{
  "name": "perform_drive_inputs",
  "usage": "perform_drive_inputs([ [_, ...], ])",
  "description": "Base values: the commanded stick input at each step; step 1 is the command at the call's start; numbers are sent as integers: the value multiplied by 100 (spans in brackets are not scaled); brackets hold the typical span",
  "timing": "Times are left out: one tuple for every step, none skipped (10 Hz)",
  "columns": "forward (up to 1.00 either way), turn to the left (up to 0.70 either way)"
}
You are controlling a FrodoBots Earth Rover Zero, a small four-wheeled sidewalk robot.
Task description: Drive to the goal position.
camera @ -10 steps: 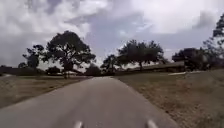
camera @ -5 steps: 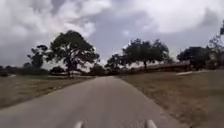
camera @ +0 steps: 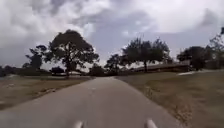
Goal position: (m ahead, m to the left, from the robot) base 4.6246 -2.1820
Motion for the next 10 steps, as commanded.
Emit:
perform_drive_inputs([
  [85, 0],
  [85, 0],
  [85, 0],
  [85, 0],
  [85, 0],
  [85, 0],
  [85, 0],
  [85, 0],
  [85, 0],
  [85, 0],
])
